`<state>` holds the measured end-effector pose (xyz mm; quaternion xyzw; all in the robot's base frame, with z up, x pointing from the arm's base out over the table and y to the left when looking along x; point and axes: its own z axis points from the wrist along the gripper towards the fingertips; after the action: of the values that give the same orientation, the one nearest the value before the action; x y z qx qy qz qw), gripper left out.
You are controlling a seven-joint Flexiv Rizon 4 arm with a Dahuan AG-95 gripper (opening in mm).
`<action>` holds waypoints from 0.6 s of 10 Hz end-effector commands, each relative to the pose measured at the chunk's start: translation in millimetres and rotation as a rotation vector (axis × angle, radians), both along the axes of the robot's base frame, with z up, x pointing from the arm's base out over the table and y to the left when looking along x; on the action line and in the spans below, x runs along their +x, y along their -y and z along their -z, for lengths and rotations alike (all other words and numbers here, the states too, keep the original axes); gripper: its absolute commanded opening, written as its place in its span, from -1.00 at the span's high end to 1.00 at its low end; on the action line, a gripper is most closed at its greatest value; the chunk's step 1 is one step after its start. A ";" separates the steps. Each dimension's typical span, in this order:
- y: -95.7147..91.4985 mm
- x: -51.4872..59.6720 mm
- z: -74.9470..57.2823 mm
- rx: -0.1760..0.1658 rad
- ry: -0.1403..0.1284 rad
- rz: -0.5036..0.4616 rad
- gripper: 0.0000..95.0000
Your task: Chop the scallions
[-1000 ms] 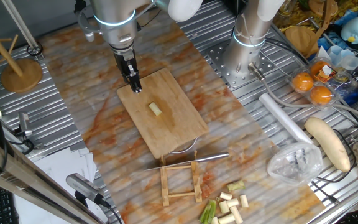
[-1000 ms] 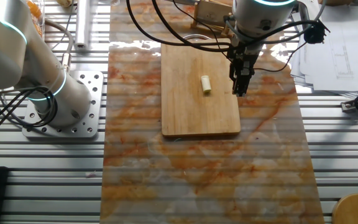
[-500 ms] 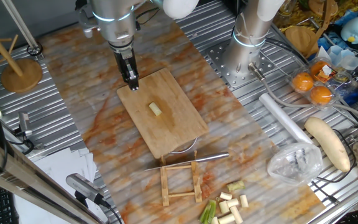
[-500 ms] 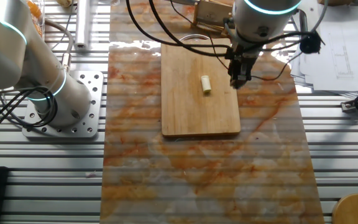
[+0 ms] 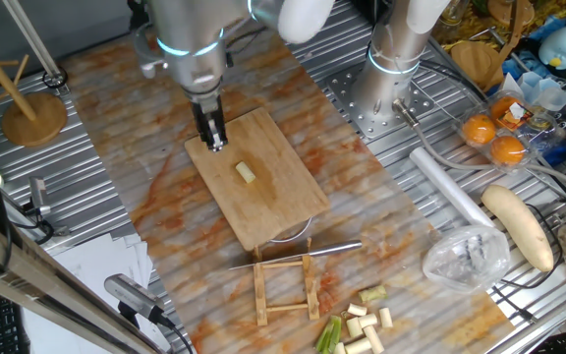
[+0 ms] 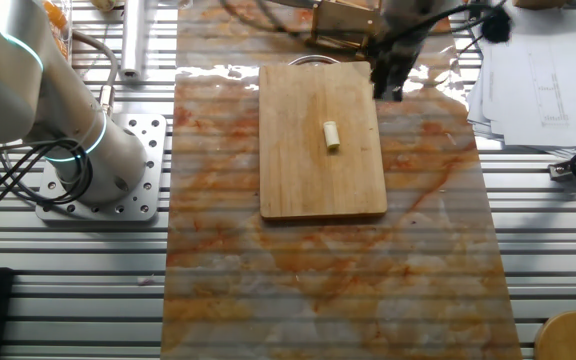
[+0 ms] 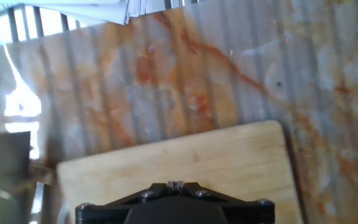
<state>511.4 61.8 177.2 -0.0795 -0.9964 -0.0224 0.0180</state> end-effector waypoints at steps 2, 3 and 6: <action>-10.9 9.9 -3.2 -0.022 -0.012 0.002 1.00; -10.9 9.9 -3.2 -0.027 -0.014 -0.006 1.00; -10.8 9.8 -3.2 -0.041 -0.012 -0.010 1.00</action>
<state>519.4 72.0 180.6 -0.0753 -0.9970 -0.0007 0.0201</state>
